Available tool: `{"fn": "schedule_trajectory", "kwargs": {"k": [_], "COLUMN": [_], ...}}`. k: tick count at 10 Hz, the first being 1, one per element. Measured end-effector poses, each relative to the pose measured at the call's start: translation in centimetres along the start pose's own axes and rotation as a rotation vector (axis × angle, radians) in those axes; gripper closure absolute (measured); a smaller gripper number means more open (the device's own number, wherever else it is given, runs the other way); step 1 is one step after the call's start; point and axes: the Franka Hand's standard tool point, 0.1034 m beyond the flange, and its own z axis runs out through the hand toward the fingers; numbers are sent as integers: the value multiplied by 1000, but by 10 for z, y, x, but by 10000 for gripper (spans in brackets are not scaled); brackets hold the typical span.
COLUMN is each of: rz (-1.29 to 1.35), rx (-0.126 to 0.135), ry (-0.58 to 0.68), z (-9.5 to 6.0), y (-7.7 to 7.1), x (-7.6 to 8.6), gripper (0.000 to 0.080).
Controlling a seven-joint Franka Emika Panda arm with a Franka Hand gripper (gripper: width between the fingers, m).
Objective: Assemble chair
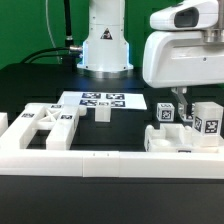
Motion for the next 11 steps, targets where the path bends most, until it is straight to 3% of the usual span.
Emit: {"fn": "schedule_trajectory", "kwargs": {"k": [1, 2, 3, 4, 8, 11], "rz": [1, 1, 3, 5, 48, 438], "rx": [0, 0, -1, -2, 1, 25], "ry": [0, 0, 0, 1, 0, 16], "z": [0, 0, 0, 0, 0, 1], "y": [1, 1, 2, 4, 4, 5], "x": [0, 0, 0, 0, 0, -1], "gripper": [198, 373, 373, 505, 505, 505]}}
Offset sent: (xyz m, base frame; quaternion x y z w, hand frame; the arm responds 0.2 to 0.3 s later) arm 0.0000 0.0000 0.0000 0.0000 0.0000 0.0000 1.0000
